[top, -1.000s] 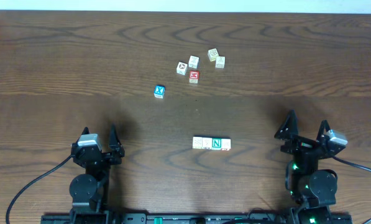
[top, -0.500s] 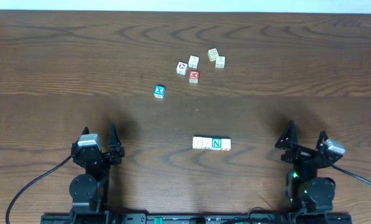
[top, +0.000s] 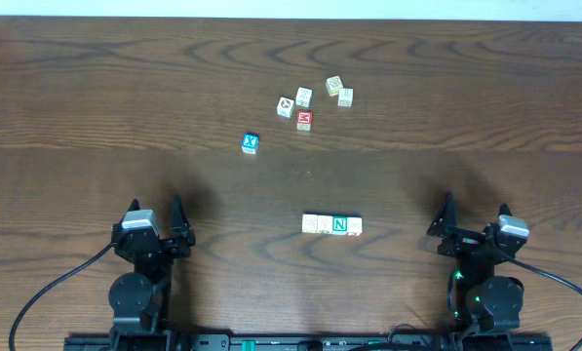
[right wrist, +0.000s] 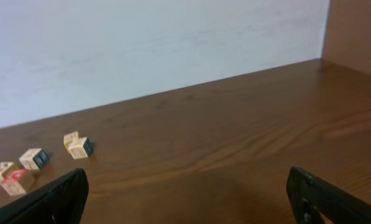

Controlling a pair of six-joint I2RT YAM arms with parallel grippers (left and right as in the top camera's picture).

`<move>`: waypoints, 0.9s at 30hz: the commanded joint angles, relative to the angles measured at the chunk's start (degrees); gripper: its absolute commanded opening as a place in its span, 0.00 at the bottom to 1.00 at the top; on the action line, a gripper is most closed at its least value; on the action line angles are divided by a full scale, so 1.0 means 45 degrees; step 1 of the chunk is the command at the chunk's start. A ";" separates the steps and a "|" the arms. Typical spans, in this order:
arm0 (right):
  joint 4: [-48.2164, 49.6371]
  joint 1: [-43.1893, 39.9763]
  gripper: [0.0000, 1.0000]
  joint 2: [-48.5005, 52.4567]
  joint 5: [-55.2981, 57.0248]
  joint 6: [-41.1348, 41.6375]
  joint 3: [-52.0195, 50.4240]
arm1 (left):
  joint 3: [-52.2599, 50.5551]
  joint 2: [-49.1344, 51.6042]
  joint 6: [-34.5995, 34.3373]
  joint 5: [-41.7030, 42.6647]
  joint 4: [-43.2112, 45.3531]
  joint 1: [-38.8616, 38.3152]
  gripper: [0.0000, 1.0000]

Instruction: Lift 4 blocks

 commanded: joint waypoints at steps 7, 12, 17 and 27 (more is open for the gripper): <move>-0.0112 -0.0126 0.99 -0.0102 -0.0466 -0.1394 -0.0063 | -0.0160 -0.0068 -0.0029 -0.0155 -0.0617 0.0063 0.73; -0.0024 -0.0126 0.99 -0.0097 -0.0452 -0.1389 -0.0058 | -0.0160 -0.0068 -0.0029 -0.0155 -0.0617 0.0063 0.73; -0.0019 -0.0126 0.99 -0.0097 -0.0452 -0.1394 -0.0058 | -0.0160 -0.0068 -0.0029 -0.0155 -0.0617 0.0063 0.73; -0.0019 -0.0126 0.99 -0.0097 -0.0452 -0.1389 -0.0058 | -0.0160 -0.0068 -0.0024 -0.0155 -0.0617 0.0063 0.73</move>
